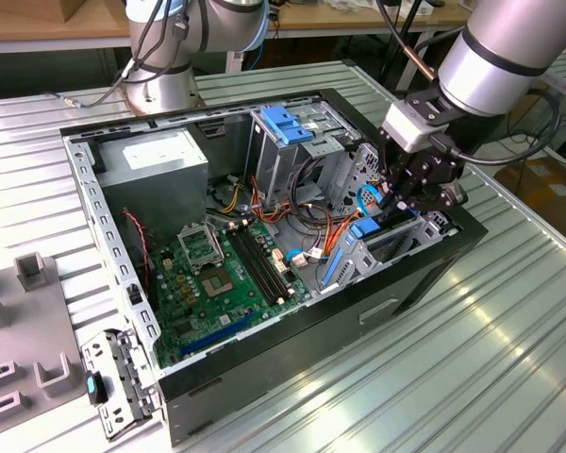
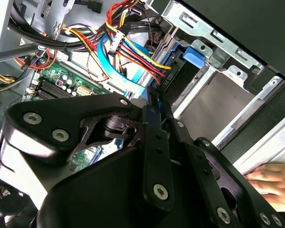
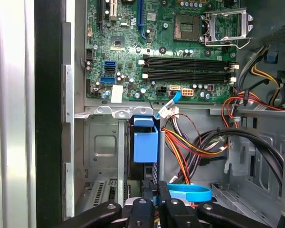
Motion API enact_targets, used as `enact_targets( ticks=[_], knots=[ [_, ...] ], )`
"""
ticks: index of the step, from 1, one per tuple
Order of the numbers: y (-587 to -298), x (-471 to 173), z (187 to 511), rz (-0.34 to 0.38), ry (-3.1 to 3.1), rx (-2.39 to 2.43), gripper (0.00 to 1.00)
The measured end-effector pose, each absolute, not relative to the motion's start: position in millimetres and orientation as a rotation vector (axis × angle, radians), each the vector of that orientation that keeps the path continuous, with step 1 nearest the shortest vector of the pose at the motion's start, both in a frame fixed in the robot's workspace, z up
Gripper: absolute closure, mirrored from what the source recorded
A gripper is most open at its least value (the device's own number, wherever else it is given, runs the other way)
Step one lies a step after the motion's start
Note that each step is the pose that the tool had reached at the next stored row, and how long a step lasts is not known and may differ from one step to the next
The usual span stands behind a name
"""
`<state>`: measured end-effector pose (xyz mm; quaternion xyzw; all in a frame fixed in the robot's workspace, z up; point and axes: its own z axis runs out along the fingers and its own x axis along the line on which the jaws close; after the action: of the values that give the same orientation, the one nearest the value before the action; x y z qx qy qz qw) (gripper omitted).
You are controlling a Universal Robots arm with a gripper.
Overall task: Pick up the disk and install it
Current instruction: 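Insert the second disk wire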
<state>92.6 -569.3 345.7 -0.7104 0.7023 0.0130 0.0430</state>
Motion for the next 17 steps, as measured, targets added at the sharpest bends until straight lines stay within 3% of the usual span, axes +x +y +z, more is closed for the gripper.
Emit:
enact_targets(
  ticks=[15, 16, 17],
  knots=[
    [-569.3, 92.6, 341.3, 0.039, 2.147, -2.172, 0.84],
    [-569.3, 92.6, 342.8, 0.039, 2.147, -2.172, 0.76],
    [-569.3, 92.6, 347.6, 0.038, 2.147, -2.172, 0.76]
  ],
)
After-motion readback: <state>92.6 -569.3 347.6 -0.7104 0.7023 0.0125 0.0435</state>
